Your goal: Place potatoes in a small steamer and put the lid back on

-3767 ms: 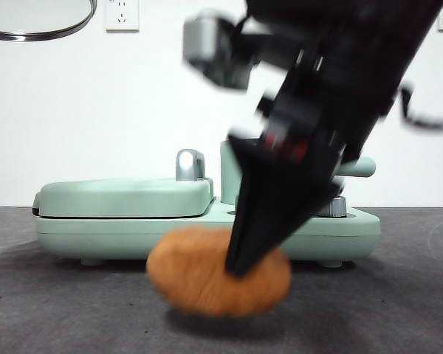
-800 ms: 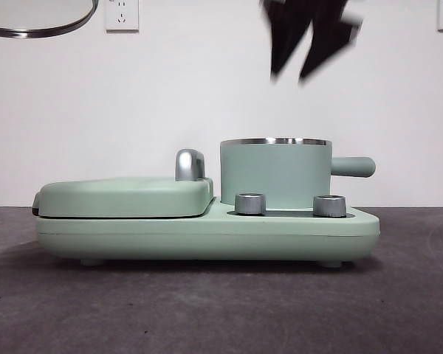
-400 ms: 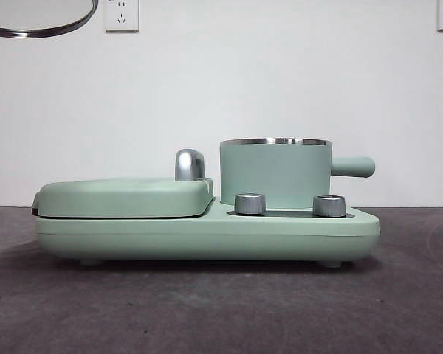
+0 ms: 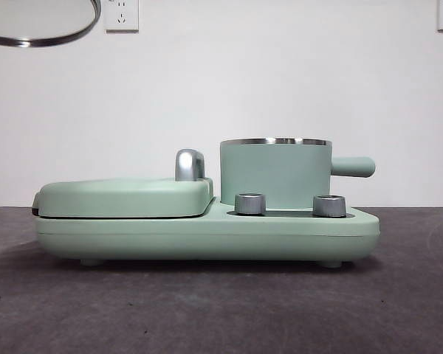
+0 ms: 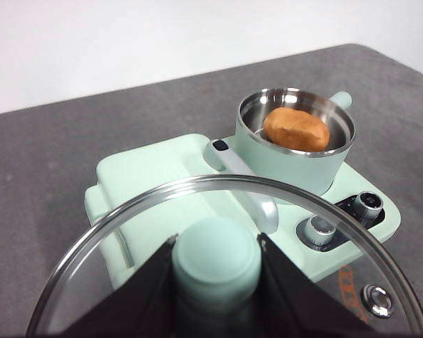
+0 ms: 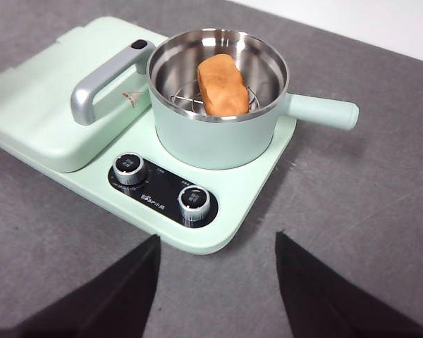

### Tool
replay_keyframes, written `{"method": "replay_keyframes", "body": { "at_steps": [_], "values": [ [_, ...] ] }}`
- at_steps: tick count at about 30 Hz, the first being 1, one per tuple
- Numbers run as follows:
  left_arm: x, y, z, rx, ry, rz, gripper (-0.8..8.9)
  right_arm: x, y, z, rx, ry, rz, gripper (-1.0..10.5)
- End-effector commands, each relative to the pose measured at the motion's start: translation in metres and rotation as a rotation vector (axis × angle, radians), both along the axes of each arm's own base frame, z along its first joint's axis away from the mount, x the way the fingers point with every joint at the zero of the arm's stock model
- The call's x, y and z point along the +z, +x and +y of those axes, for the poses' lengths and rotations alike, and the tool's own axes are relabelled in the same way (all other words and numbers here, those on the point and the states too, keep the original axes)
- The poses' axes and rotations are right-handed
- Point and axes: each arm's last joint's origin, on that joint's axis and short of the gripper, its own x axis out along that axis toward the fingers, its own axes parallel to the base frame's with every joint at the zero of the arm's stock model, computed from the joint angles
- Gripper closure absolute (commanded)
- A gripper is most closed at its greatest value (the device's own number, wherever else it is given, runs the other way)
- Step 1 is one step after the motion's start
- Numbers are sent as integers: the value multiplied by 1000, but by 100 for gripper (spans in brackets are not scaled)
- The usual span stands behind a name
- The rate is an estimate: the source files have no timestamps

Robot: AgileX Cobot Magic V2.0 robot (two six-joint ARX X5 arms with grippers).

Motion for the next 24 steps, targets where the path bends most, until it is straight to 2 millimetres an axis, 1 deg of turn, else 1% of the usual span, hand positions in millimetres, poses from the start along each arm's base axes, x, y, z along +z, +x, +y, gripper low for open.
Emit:
{"method": "replay_keyframes", "body": {
  "at_steps": [1,5,11,17,24],
  "values": [
    [6,5,-4,-34,-17,-31,804,-5,-9,-4,-20,48,3,697],
    [8,19,-14,-87,-35,-73,804,-14,-15,-7,-39,71,40,697],
    [9,52,-40,-149,-72,-164,804,-18,-18,-8,-51,69,87,697],
    [4,91,-74,-217,-48,-198,804,-19,-18,-8,-63,81,108,697],
    [4,140,-123,-299,32,-208,804,-19,-18,-8,-63,81,107,697]
  ]
}}
